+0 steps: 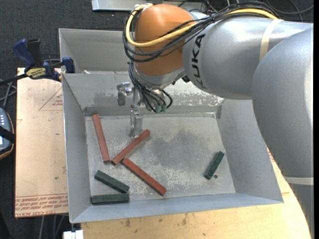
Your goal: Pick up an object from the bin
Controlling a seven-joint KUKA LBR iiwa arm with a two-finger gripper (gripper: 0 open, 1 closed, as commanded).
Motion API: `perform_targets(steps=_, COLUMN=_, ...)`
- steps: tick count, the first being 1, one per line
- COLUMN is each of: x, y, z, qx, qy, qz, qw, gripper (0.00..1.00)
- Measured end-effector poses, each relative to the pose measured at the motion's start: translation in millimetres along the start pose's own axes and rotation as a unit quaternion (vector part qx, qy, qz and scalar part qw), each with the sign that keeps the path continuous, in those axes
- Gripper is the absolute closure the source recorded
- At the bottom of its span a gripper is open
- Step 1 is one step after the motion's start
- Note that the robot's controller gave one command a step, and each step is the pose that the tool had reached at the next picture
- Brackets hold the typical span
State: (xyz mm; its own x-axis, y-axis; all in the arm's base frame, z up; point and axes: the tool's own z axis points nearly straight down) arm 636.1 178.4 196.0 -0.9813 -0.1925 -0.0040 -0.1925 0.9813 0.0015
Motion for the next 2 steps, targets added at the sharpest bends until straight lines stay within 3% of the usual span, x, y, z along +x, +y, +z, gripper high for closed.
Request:
perform_targets(steps=1, x=3.6, y=-16.1, z=50.4, qx=0.0, qy=-0.0025, qz=-0.021, qw=0.9998, gripper=0.0)
perform_targets(steps=2, x=13.5, y=-42.3, z=94.8, qx=0.0, qy=0.0014, qz=0.027, qw=0.9996, gripper=0.0)
